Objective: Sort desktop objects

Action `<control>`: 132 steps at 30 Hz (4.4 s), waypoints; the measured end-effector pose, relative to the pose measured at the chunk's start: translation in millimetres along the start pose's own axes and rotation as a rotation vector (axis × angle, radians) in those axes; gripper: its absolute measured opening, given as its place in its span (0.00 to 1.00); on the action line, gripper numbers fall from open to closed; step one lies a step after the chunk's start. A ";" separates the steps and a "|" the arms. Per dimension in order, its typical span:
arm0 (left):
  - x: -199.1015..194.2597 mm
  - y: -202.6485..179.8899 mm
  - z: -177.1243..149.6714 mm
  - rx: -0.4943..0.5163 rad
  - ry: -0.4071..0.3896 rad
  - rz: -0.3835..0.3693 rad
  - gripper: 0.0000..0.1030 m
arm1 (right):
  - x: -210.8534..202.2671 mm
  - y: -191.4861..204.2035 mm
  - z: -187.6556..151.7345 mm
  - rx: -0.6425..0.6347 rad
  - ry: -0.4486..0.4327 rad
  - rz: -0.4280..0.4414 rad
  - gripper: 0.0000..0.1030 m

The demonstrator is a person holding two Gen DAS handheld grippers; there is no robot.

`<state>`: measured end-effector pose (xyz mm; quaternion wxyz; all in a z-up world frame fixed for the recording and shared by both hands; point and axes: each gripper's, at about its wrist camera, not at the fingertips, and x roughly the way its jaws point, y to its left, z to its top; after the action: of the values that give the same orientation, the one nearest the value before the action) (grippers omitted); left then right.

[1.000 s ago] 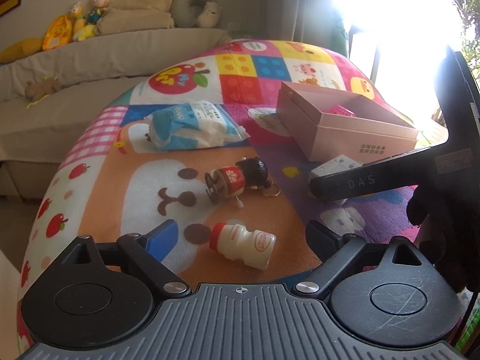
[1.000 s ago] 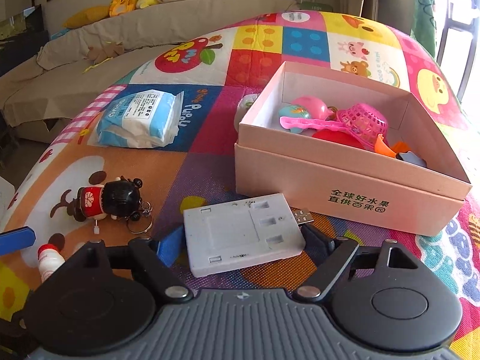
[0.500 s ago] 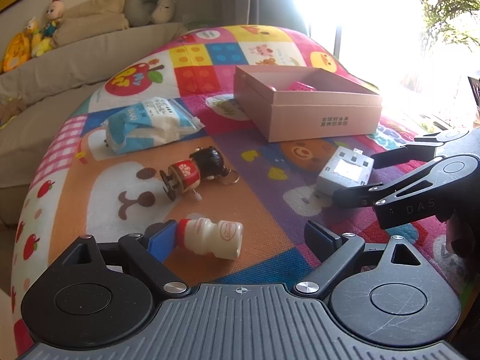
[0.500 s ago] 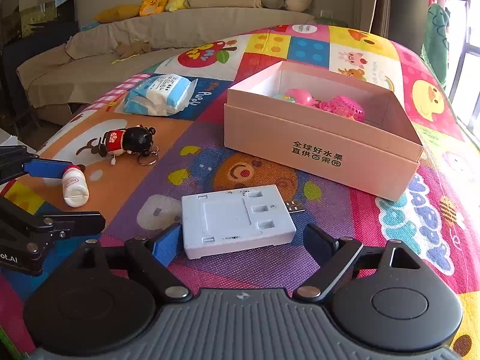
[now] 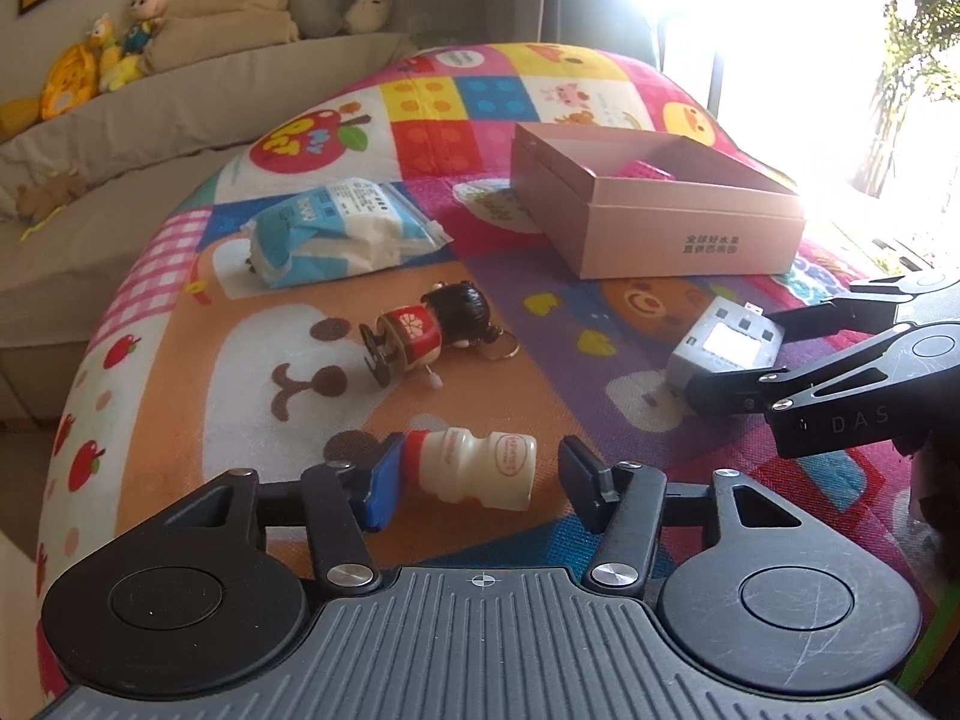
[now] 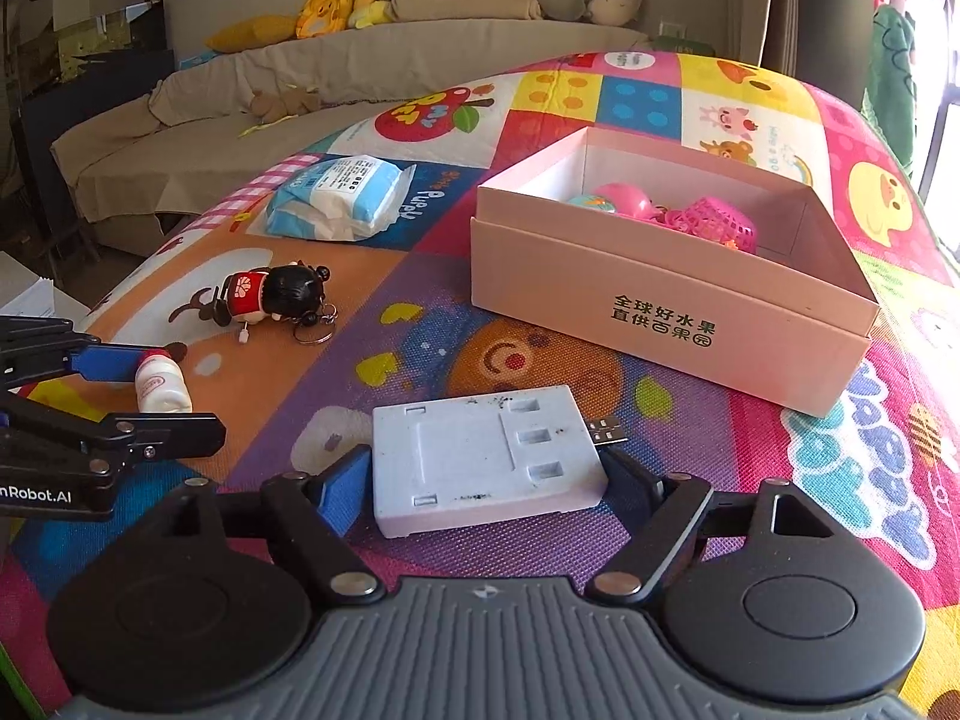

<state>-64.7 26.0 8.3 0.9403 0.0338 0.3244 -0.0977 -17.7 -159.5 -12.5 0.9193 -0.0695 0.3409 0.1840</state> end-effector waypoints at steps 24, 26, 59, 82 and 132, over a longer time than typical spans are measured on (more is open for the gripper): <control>61.9 -93.6 165.3 0.198 -0.264 -0.069 0.49 | -116.1 -99.4 108.4 0.073 -0.382 -0.210 0.78; 74.0 -87.5 160.3 0.171 -0.218 -0.066 0.53 | -98.7 -105.6 113.5 0.088 -0.348 -0.202 0.78; 12.9 86.6 20.3 -0.215 -0.036 0.279 0.95 | 23.8 63.4 120.0 -0.250 -0.152 0.130 0.83; 16.9 77.3 14.1 -0.238 -0.010 0.162 0.97 | 201.5 105.6 208.2 -0.046 0.204 0.203 0.95; 26.5 -70.9 25.6 0.111 0.145 -0.325 1.00 | -29.5 -79.3 -24.3 0.276 -0.025 -0.042 1.00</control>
<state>-43.4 -50.9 12.0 0.8830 0.0398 0.3866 -0.2632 -22.4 -247.4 -11.5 0.9279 0.0526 0.3500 0.1170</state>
